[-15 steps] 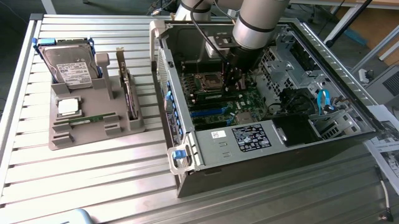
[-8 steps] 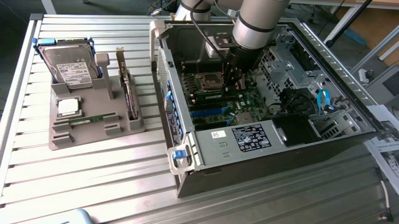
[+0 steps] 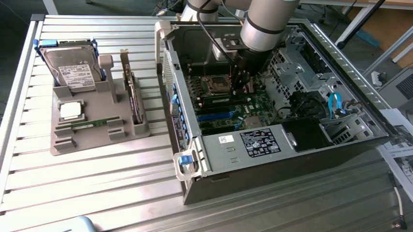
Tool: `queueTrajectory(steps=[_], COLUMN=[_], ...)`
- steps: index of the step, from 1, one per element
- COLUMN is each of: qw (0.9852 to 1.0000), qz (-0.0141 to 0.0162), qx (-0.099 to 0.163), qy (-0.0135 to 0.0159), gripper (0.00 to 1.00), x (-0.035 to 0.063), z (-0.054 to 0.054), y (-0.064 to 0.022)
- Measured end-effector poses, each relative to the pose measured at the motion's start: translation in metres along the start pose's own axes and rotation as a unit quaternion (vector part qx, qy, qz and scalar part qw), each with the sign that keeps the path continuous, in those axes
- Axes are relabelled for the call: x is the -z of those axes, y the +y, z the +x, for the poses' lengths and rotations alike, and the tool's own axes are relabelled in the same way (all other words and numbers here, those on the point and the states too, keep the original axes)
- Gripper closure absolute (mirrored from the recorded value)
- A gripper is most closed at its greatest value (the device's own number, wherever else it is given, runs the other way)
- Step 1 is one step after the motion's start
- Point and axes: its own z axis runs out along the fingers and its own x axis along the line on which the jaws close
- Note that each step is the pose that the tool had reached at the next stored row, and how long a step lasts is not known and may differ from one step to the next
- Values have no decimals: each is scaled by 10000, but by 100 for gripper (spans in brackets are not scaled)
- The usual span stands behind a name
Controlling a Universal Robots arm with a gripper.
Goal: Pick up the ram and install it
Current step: 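Insert the ram into the slot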
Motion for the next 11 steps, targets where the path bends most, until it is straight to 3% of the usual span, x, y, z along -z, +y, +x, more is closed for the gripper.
queueTrajectory(steps=[11], qw=[10000], qz=[0], qx=[-5], qy=[0], gripper=[88], x=[-18], z=[0], y=[2])
